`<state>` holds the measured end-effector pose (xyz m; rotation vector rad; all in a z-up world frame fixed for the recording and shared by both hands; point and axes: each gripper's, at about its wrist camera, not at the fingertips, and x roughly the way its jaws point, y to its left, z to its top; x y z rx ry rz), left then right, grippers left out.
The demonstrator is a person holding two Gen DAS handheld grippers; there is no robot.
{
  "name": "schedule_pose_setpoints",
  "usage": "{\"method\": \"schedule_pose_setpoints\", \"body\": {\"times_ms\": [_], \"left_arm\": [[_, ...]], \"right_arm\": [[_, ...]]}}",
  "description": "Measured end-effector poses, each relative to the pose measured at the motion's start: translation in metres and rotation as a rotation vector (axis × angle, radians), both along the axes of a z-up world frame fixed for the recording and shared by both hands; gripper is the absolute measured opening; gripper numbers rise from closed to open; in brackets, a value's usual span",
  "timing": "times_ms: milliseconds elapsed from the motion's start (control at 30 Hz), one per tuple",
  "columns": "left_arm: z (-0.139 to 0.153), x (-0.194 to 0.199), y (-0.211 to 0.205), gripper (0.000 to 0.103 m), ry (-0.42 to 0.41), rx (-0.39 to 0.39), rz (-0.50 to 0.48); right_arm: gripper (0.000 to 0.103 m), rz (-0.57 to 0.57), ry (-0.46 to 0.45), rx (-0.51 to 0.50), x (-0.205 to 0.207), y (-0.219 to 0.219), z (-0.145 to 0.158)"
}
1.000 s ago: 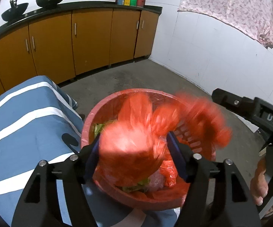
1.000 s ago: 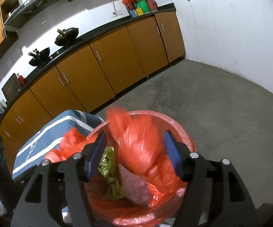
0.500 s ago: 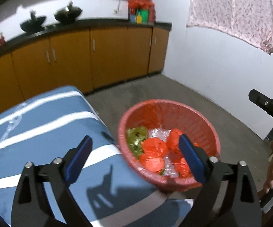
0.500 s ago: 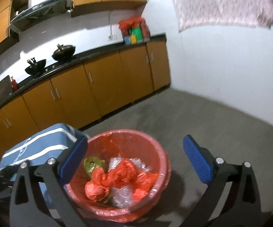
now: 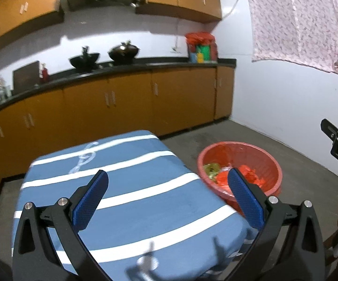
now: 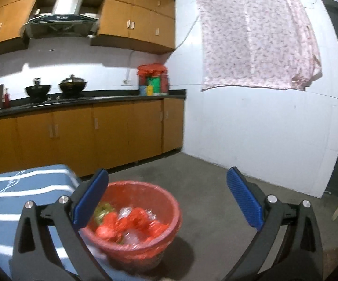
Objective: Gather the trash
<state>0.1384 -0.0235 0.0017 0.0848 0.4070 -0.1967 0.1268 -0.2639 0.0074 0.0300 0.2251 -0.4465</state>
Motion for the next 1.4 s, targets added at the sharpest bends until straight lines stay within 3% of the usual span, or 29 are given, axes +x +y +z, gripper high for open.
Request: {"method": "schedule_pose_setpoints", "body": {"times_ms": [200,600,1400], "left_arm": [[-0.003,-0.034,0.019,0.101,-0.062,0.019,0.072],[-0.014,-0.060,0.043,0.101,-0.065,-0.019,0.115],[-0.014,-0.083,0.055,0.101,-0.096,-0.052,0.131]], "right_arm": [[0.099,0.059,0.033,0.003,-0.024,0.033,0.001],[0.099,0.129,0.029,-0.086,-0.056,0.095,0.000],[0.099,0.204,0.057,-0.024,-0.073,0.108,-0.011]]}}
